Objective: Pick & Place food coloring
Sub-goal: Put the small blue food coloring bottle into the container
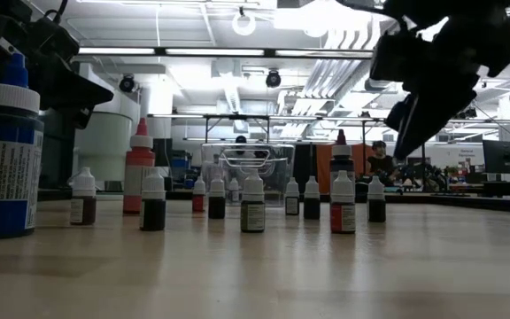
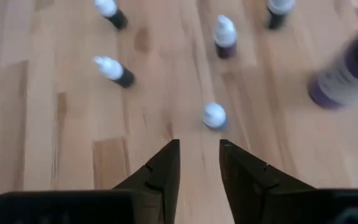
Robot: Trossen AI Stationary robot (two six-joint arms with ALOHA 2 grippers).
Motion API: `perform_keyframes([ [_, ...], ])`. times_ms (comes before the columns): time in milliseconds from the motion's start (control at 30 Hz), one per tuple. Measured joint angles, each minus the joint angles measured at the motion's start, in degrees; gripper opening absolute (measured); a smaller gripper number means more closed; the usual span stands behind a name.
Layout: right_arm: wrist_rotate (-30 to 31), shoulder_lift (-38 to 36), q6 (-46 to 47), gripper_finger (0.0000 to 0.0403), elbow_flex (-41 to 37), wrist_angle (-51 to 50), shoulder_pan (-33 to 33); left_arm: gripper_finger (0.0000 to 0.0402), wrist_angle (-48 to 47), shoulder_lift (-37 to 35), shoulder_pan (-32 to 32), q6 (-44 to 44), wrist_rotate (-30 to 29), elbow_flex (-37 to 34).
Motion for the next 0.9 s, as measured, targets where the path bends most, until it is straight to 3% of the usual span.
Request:
perform_keyframes([
  [433,4.0,0.1,-9.6,0.0225,-9.4,16.0,0.0,0.0001,0.0,0.0,0.0,0.0,0.0,0.0],
  [633,4.5,1.4,-12.0,0.0232,-10.4,18.4,-0.1,0.0001,0.0,0.0,0.0,0.0,0.0,0.0],
  [900,4.5,5.2,-12.0,0.0212,-9.0,21.3,-0.1,0.0001,0.0,0.0,0.0,0.0,0.0,0.0],
])
